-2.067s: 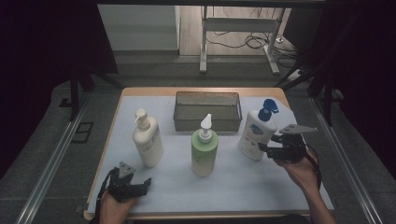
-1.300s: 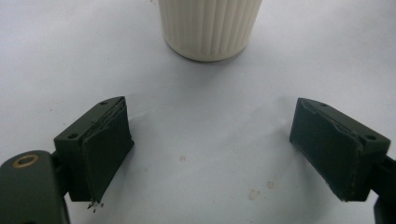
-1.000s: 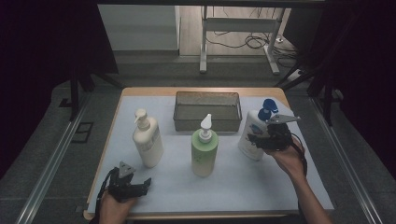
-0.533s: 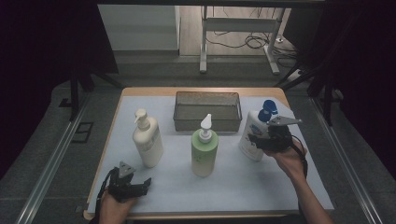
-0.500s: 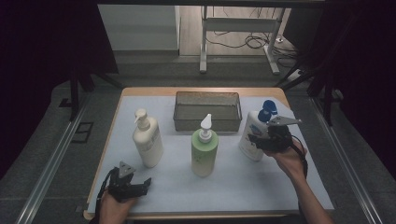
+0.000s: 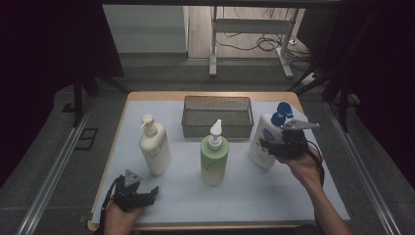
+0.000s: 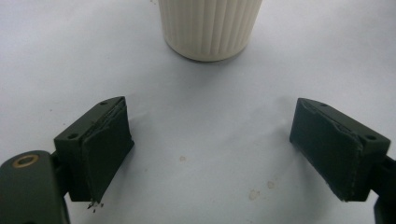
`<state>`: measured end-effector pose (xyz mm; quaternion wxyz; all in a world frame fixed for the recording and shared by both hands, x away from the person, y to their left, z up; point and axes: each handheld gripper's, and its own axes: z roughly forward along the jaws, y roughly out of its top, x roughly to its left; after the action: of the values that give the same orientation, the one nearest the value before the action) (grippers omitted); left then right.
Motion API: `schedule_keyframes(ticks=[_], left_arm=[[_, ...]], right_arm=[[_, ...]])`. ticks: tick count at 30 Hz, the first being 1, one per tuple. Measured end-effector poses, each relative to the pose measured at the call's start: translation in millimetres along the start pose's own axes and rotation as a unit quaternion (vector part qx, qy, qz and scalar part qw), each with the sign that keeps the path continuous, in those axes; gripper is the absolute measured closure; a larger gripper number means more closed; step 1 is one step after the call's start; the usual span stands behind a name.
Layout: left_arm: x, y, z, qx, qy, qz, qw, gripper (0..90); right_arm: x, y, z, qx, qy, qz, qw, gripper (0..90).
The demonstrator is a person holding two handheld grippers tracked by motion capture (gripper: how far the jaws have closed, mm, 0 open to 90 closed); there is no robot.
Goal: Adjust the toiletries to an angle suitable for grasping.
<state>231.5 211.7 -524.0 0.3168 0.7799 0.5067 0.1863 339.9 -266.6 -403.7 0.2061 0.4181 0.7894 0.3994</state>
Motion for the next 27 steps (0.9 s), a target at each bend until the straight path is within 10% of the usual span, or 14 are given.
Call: schedule_keyframes(ticks=[27], left_arm=[[0.3, 0.2, 0.0, 0.000, 0.000, 0.001, 1.0000, 12.1]], right_arm=[[13.2, 45.6, -10.4, -0.013, 0.016, -0.003, 0.9998, 40.0]])
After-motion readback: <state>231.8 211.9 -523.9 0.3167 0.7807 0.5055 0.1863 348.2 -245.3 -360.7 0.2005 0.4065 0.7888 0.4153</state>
